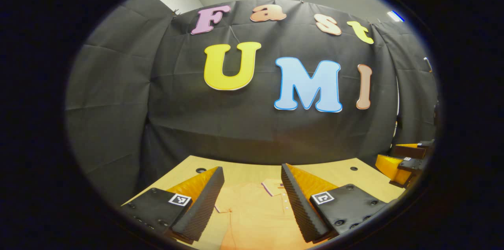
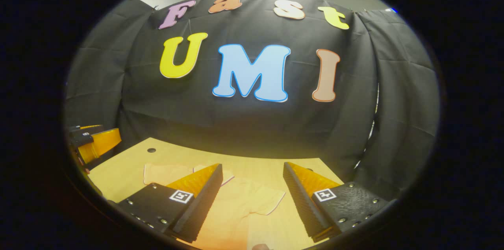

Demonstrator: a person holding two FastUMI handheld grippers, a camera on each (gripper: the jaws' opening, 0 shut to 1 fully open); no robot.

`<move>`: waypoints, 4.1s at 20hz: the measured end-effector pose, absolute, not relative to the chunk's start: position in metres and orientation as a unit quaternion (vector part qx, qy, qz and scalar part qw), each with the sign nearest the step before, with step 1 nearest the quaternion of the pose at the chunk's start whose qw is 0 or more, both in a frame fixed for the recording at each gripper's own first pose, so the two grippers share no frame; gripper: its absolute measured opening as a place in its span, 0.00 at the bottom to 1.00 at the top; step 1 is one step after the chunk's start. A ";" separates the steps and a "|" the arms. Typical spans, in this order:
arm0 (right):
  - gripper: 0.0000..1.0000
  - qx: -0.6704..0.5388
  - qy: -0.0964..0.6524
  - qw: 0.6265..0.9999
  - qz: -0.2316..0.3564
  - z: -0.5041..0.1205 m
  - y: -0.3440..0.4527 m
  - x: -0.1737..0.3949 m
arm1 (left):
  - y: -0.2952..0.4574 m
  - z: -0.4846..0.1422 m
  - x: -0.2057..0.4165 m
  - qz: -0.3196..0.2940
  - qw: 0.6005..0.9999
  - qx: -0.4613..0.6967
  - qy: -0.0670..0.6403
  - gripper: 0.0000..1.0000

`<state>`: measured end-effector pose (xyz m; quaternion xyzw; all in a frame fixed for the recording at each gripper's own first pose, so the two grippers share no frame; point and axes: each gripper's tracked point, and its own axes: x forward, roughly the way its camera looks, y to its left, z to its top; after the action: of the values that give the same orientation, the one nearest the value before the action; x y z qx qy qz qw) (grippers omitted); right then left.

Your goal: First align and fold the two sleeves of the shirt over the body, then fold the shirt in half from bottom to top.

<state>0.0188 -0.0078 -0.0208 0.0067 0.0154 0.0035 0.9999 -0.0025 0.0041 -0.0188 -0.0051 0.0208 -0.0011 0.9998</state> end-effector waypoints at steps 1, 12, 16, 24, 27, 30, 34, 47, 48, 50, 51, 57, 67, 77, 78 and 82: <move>0.96 0.009 0.022 1.000 0.003 -0.028 -0.010 0.025 | 0.004 -0.019 -0.003 -0.002 1.000 -0.005 0.022 0.94; 0.96 0.014 0.140 0.990 -0.027 -0.130 -0.053 0.106 | 0.009 -0.025 -0.008 0.017 0.999 0.009 0.026 0.94; 0.96 0.018 0.174 0.984 -0.031 -0.162 -0.064 0.134 | 0.019 -0.027 -0.012 0.046 0.999 0.009 0.026 0.94; 0.96 0.026 0.246 0.968 -0.038 -0.227 -0.077 0.182 | 0.036 -0.036 -0.017 0.088 0.995 0.011 0.041 0.94; 0.96 0.035 0.274 0.960 -0.048 -0.251 -0.083 0.192 | 0.033 -0.036 -0.021 0.093 0.995 0.017 0.040 0.94; 0.96 0.043 0.293 0.954 -0.049 -0.268 -0.085 0.202 | 0.030 -0.037 -0.023 0.091 0.995 0.024 0.040 0.94; 0.96 0.054 0.303 0.950 -0.048 -0.279 -0.086 0.215 | 0.025 -0.038 -0.026 0.091 0.994 0.031 0.044 0.94; 0.37 0.112 0.323 0.940 -0.018 -0.284 -0.077 0.222 | 0.007 -0.046 -0.032 0.098 0.994 0.021 0.049 0.95; 0.22 0.113 0.322 0.940 -0.017 -0.283 -0.077 0.224 | 0.006 -0.046 -0.033 0.099 0.994 0.022 0.048 0.95; 0.23 0.114 0.326 0.938 -0.017 -0.287 -0.076 0.222 | 0.004 -0.048 -0.035 0.100 0.994 0.021 0.049 0.95; 0.06 0.115 0.322 0.940 -0.017 -0.281 -0.077 0.223 | 0.002 -0.047 -0.036 0.101 0.993 0.021 0.049 0.94; 0.06 0.094 0.283 0.955 -0.002 -0.251 -0.074 0.224 | -0.005 -0.044 -0.042 0.100 0.994 0.028 0.045 0.94; 0.06 0.003 0.215 0.974 0.063 -0.192 -0.010 0.222 | 0.014 -0.035 -0.044 0.097 0.994 0.030 0.028 0.94; 0.06 -0.029 0.253 0.960 0.113 -0.213 0.054 0.214 | 0.056 -0.044 -0.047 0.115 0.992 0.023 0.040 0.94; 0.06 -0.026 0.260 0.958 0.117 -0.216 0.059 0.214 | 0.060 -0.044 -0.047 0.116 0.992 0.021 0.040 0.94; 0.06 -0.013 0.282 0.952 0.119 -0.227 0.068 0.214 | 0.070 -0.045 -0.050 0.121 0.992 0.018 0.041 0.95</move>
<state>0.2137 0.0677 -0.2270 -0.0128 0.2816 0.1188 0.9520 -0.0500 0.0697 -0.0449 0.0176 0.0412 0.1211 0.9916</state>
